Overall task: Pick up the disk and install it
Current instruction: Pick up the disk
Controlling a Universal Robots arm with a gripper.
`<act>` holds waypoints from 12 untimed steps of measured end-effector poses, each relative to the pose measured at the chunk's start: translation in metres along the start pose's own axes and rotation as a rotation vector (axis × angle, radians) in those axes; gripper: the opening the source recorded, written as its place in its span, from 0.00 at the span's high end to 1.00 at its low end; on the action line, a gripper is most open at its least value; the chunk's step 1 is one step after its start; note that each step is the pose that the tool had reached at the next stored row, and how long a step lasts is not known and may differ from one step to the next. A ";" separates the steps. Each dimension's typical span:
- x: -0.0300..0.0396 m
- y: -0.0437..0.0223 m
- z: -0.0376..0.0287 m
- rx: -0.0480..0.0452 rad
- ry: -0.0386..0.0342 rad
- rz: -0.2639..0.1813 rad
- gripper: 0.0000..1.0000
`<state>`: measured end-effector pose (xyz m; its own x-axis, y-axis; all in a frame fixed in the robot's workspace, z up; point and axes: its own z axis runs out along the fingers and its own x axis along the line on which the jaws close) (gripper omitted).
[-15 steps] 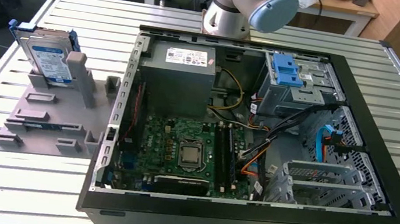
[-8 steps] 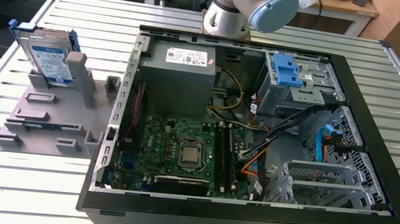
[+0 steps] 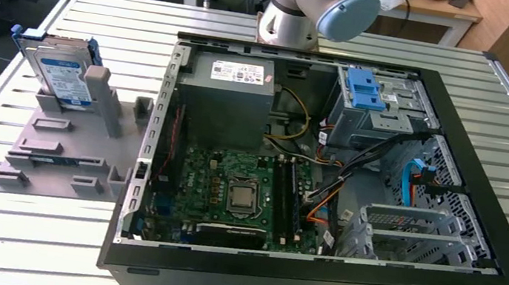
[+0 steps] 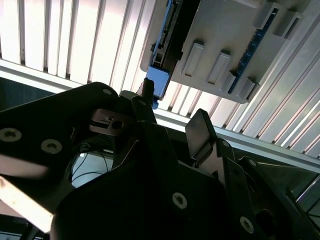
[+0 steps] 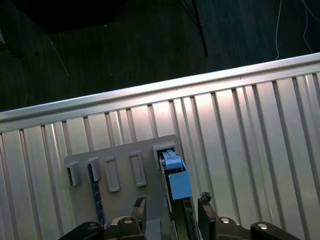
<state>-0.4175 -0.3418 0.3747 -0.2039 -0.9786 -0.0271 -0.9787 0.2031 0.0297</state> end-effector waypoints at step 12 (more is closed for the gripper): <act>0.0001 0.0002 0.0007 0.0027 -0.0008 -0.003 0.47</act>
<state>-0.4177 -0.3418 0.3740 -0.2009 -0.9792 -0.0280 -0.9794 0.2002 0.0269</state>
